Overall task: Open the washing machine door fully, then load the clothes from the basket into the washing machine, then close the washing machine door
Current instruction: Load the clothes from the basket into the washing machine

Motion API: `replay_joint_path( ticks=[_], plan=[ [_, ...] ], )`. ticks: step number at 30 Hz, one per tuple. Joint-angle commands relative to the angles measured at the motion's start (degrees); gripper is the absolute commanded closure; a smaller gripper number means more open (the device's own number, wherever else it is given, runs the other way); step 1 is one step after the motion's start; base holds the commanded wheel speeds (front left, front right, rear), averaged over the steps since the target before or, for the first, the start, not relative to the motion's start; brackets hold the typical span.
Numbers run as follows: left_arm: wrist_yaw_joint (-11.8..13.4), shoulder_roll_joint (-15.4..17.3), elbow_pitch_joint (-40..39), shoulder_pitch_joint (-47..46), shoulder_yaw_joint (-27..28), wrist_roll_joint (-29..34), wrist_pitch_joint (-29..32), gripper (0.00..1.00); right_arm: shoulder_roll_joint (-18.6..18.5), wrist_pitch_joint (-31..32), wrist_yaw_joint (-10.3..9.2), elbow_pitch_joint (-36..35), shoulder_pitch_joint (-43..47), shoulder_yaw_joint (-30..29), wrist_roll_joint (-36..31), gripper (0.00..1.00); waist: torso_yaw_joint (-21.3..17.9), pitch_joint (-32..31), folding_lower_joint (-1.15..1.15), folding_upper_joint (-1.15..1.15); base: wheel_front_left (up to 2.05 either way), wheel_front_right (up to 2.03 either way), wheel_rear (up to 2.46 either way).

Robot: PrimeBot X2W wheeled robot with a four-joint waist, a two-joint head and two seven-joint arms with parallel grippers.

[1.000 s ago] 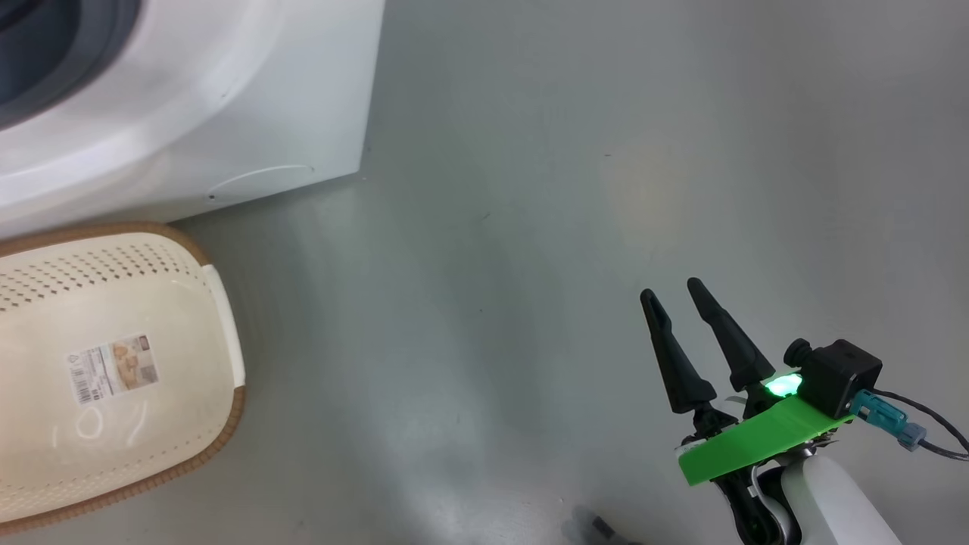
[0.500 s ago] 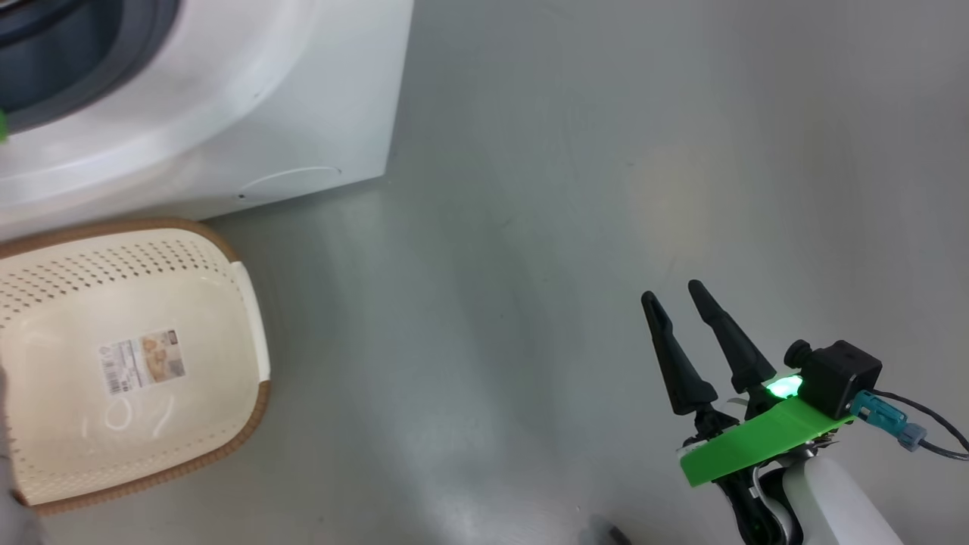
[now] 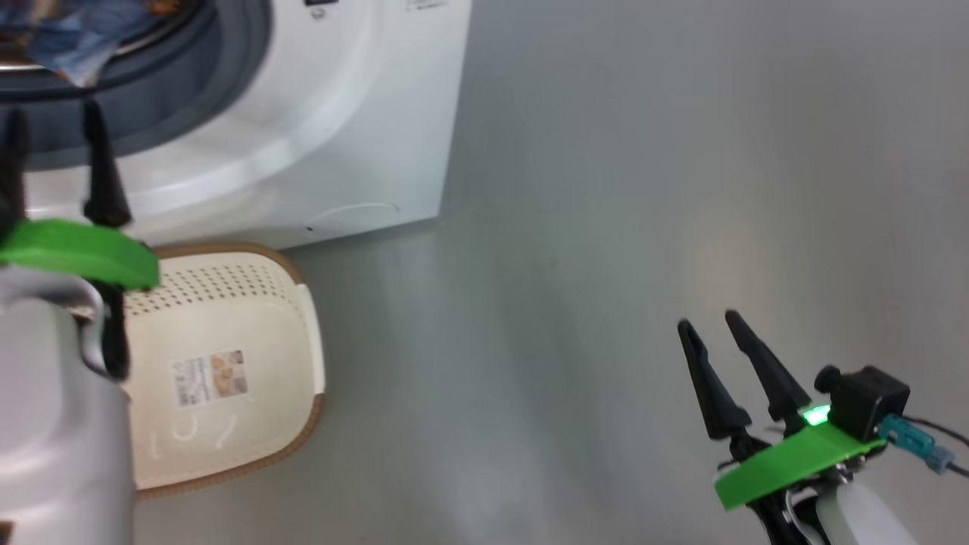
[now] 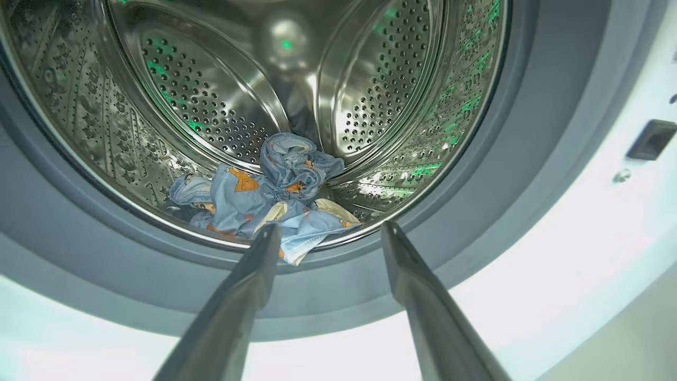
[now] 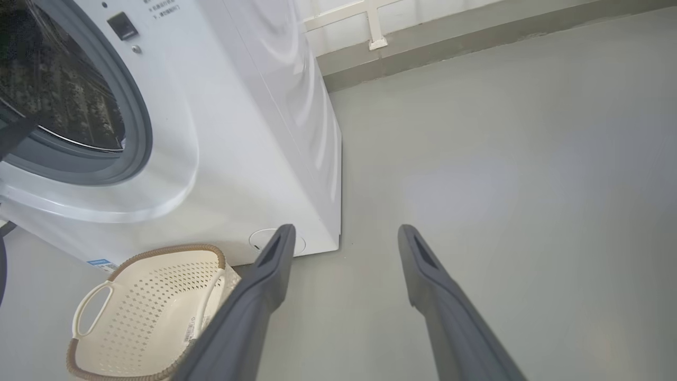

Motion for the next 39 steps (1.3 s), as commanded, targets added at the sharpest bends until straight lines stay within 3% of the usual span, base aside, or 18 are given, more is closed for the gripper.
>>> replay_joint_path(
  ticks=[1, 18, 39],
  plan=[
    [-0.1, 1.2, -2.4, 2.7, 1.0, 0.6, -0.2, 0.0, -1.1, -0.3, 0.09, -0.9, 2.0, 0.8, 0.1, 0.0, 2.8, -3.1, 0.0, 0.0, 0.0, 0.0, 0.0],
    [-0.4, -2.8, -10.7, 20.7, 2.2, 2.7, -0.2, 0.0, -4.0, -0.3, 0.09, -0.3, 8.1, -1.6, 0.2, 0.0, 8.1, -12.0, 0.0, 0.0, 0.0, 0.0, 0.0],
    [-0.7, -4.0, -21.2, 40.5, -0.2, -0.4, -0.2, 0.0, -5.4, -0.3, 0.09, -0.4, 15.4, -4.4, 0.5, 0.0, 10.5, -20.4, 0.0, 0.0, 0.0, 0.0, 0.0]
  ],
)
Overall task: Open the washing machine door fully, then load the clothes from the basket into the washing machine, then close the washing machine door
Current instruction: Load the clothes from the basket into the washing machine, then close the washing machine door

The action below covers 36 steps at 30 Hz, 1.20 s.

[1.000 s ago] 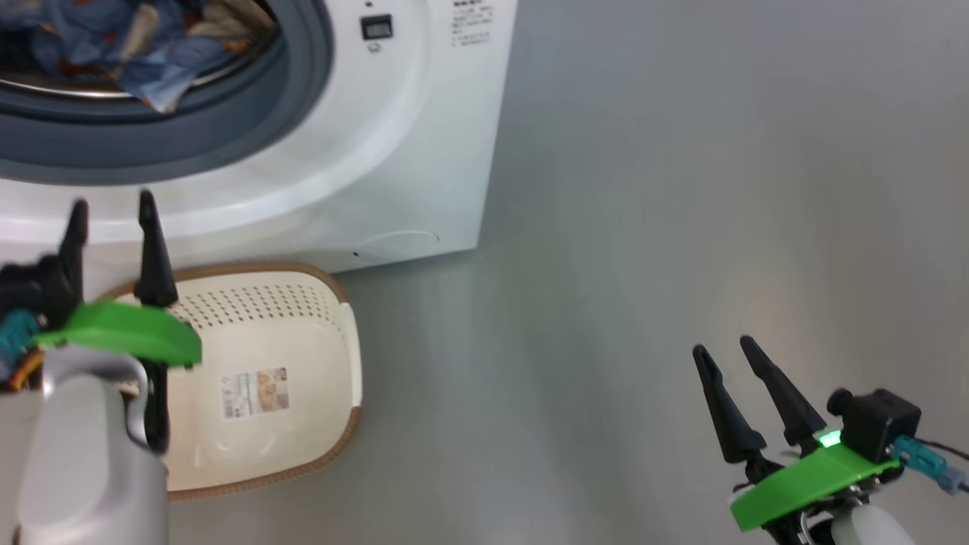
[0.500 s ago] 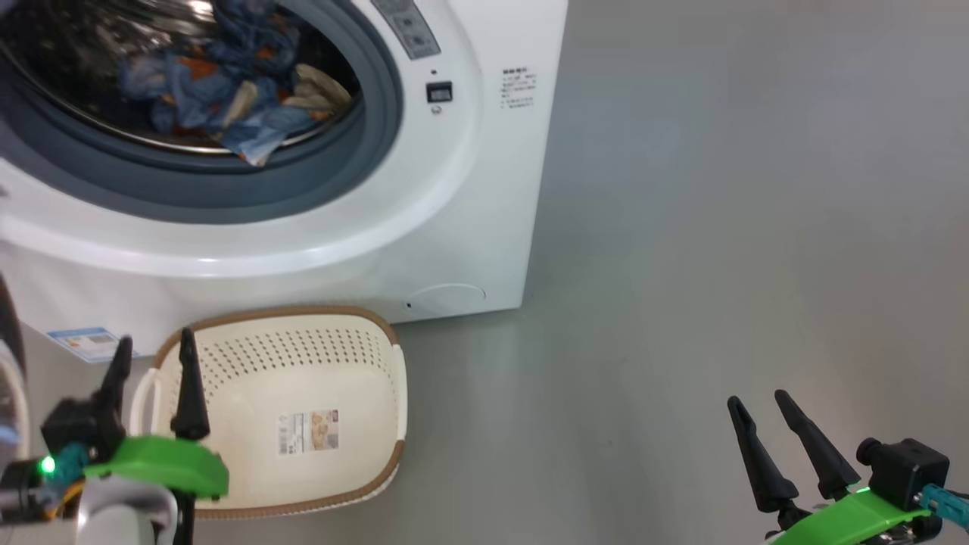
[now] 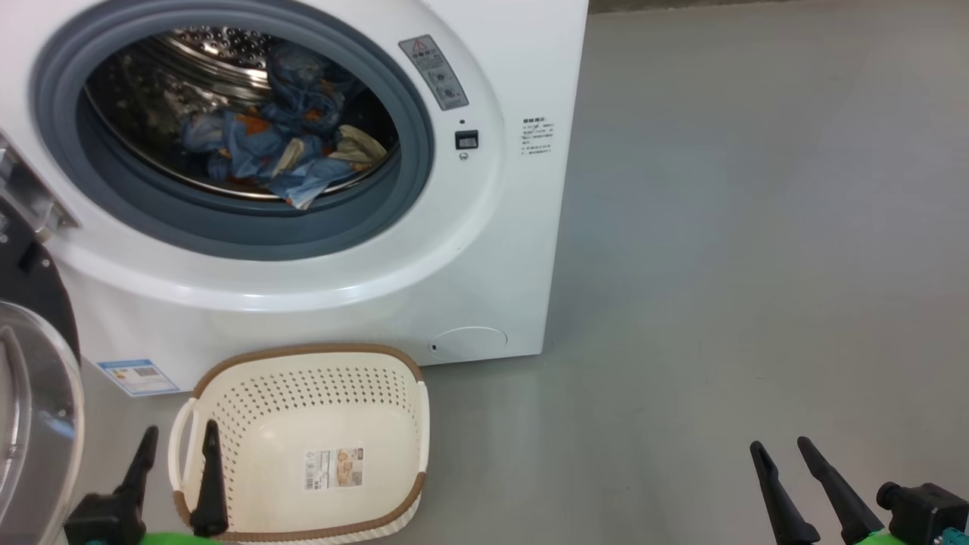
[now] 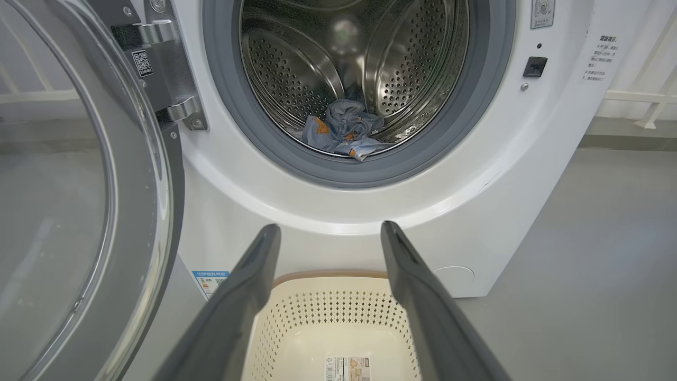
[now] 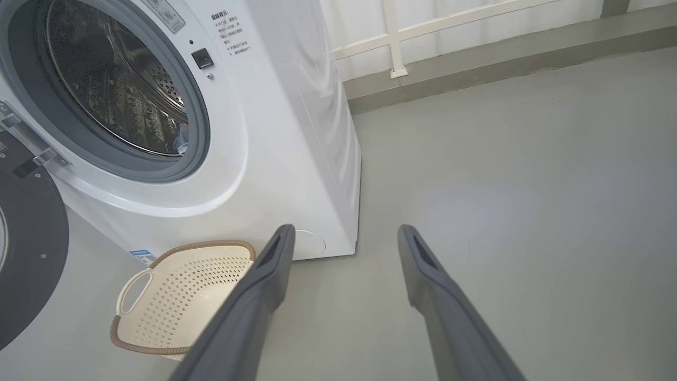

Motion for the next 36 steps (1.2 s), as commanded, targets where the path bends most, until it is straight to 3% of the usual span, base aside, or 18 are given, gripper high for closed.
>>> replay_joint_path(
  ticks=[1, 26, 36],
  plan=[
    [-0.2, 0.9, -2.1, 0.4, 1.4, -0.4, -0.3, 0.0, -1.5, -0.3, 0.09, -1.4, 0.4, 0.9, 0.4, 0.0, 0.5, -0.7, 0.0, 0.0, 0.0, 0.0, 0.0],
    [-0.2, 1.1, -4.8, 2.8, 1.2, -2.1, -0.3, 0.0, -1.3, -0.3, 0.09, -2.0, 0.6, 0.2, 0.1, 0.0, 1.4, -0.2, 0.0, 0.0, -0.01, 0.01, 0.0],
    [-0.2, 1.0, -5.9, 3.1, 1.3, -1.7, -0.3, 0.0, -1.3, -0.3, 0.09, -2.0, 0.5, 0.4, 0.1, 0.0, 1.7, -0.1, 0.0, 0.0, -1.0, 1.0, 0.0]
  ],
)
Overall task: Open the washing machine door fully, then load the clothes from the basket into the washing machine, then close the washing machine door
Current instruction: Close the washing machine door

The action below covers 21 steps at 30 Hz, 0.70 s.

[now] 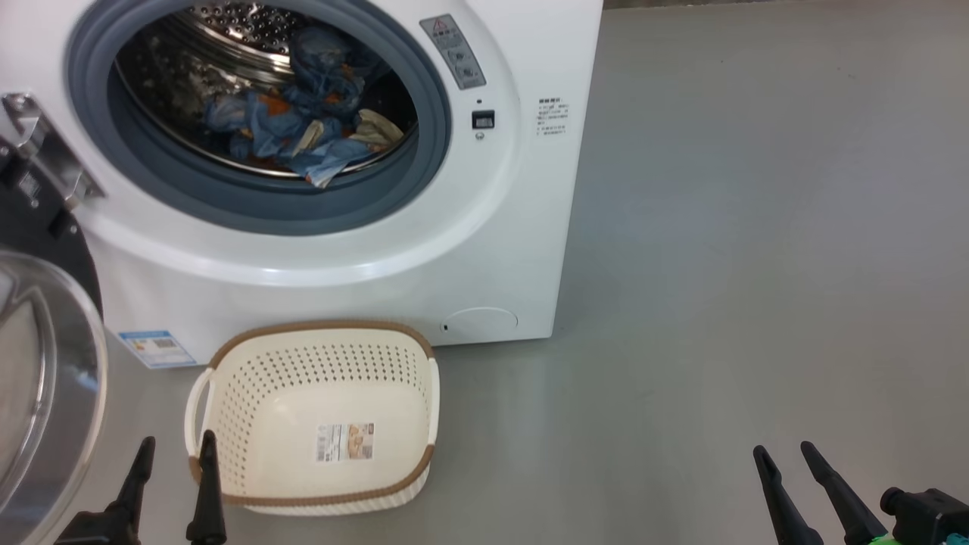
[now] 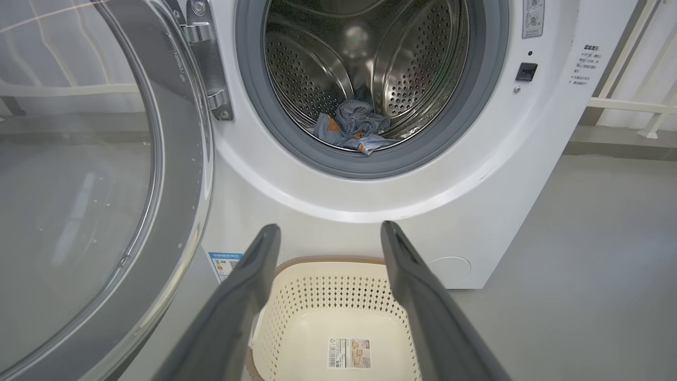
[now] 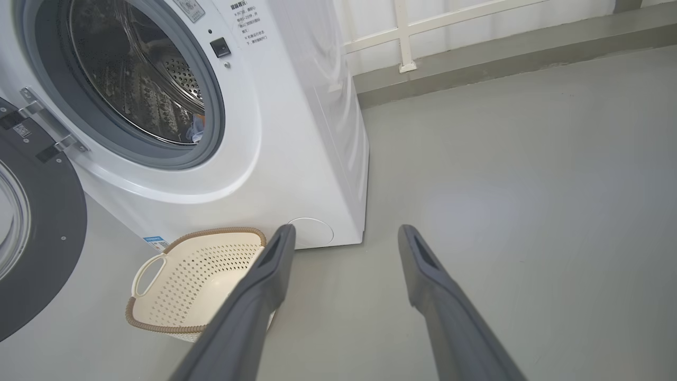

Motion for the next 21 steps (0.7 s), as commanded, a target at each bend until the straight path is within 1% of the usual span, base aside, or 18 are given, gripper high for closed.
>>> replay_joint_path(
  ticks=[1, 5, 10, 21],
  plan=[
    [-0.2, 0.9, -1.9, -0.7, 1.5, 0.3, -0.3, 0.0, -1.2, -0.3, 0.09, -1.3, -0.4, 1.0, 0.1, 0.0, 0.1, -0.1, 0.0, 0.0, -1.85, 1.81, 0.04],
    [-0.2, 1.1, -2.5, -0.4, 0.8, -0.2, -0.3, 0.0, -1.3, -0.3, 0.09, -1.3, -0.4, 1.0, 0.2, 0.0, 0.3, -0.2, 0.0, 0.0, -1.49, 1.49, 0.0],
    [-0.2, 1.2, -3.0, -0.1, 0.3, -0.3, -0.3, 0.0, -1.4, -0.3, 0.09, -1.3, -0.5, 1.2, 0.1, 0.0, 0.7, -0.4, 0.0, 0.0, -0.87, 0.87, 0.0],
    [-0.2, 0.9, -3.0, -0.3, -0.6, -1.1, -0.3, 0.0, -1.3, -0.3, 0.09, -1.3, -0.8, 2.1, -0.1, 0.0, 2.1, -0.5, 0.0, 0.0, -0.09, 0.09, 0.0]
  ],
)
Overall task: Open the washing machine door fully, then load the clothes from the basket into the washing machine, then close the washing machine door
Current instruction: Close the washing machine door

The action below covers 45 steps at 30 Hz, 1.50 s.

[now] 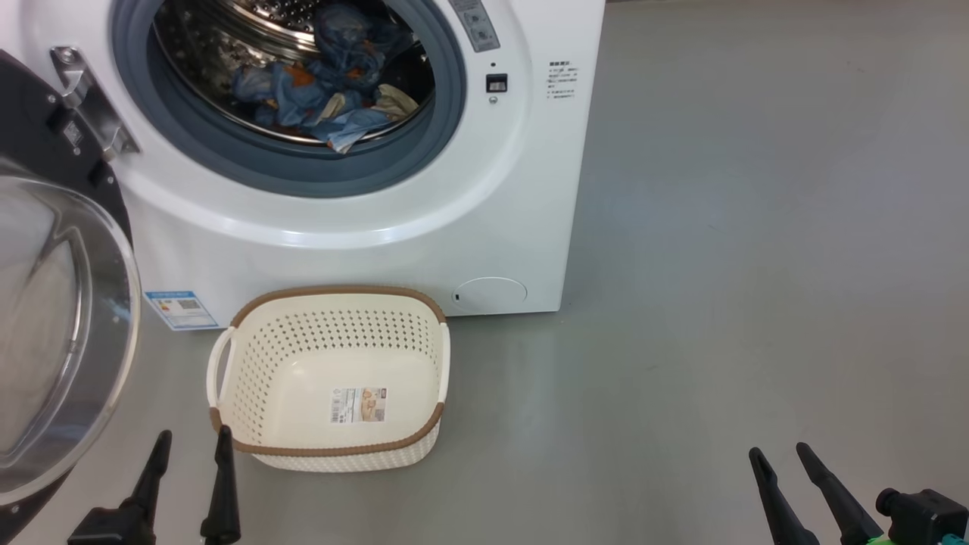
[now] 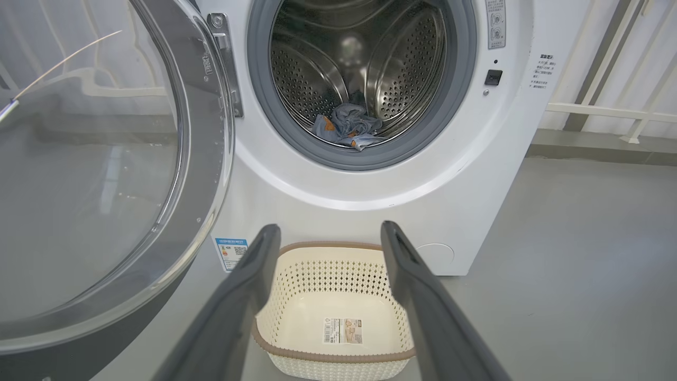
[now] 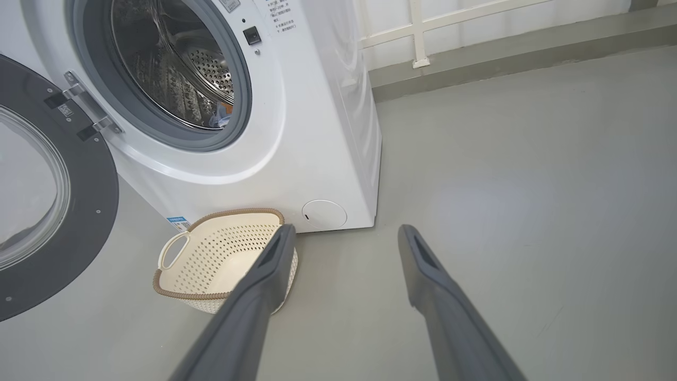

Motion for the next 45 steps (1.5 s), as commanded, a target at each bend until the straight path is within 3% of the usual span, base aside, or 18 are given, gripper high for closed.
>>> replay_joint_path(
  ticks=[1, 10, 18, 32, 45],
  plan=[
    [-0.2, 0.8, -1.4, -0.6, 1.4, -0.5, -0.3, 0.0, -1.3, -0.3, 0.09, -1.3, -0.9, 1.6, 0.0, 0.0, 0.8, 0.1, 0.0, 0.0, 0.0, 0.0, 0.0],
    [-0.2, -0.2, -0.5, -0.1, 3.9, -2.2, -0.3, 0.0, -1.6, -0.3, 0.09, -1.2, -3.2, 4.8, -0.2, 0.0, 4.8, 0.6, 0.0, 0.0, 0.0, 0.0, 0.0],
    [0.5, -0.6, -1.0, 1.4, 5.8, -4.5, -0.3, 0.0, -1.9, -0.3, 0.09, -0.3, -7.9, 9.9, -0.2, 0.0, 11.9, 1.0, 0.0, 0.0, 0.0, 0.0, 0.0],
    [5.0, -0.7, -2.5, 4.3, 4.1, -10.2, -0.3, 0.0, -3.4, -0.3, 0.09, 2.4, -14.6, 19.0, 0.6, 0.0, 24.7, 0.6, 0.0, 0.0, 0.0, 0.0, 0.0],
    [7.0, -0.7, -2.6, 6.0, 3.1, -11.5, -0.3, 0.0, -4.1, -0.3, 0.09, 4.0, -17.5, 23.5, 2.0, 0.0, 30.2, -0.2, 0.0, 0.0, 0.0, 0.0, 0.0]
  ],
)
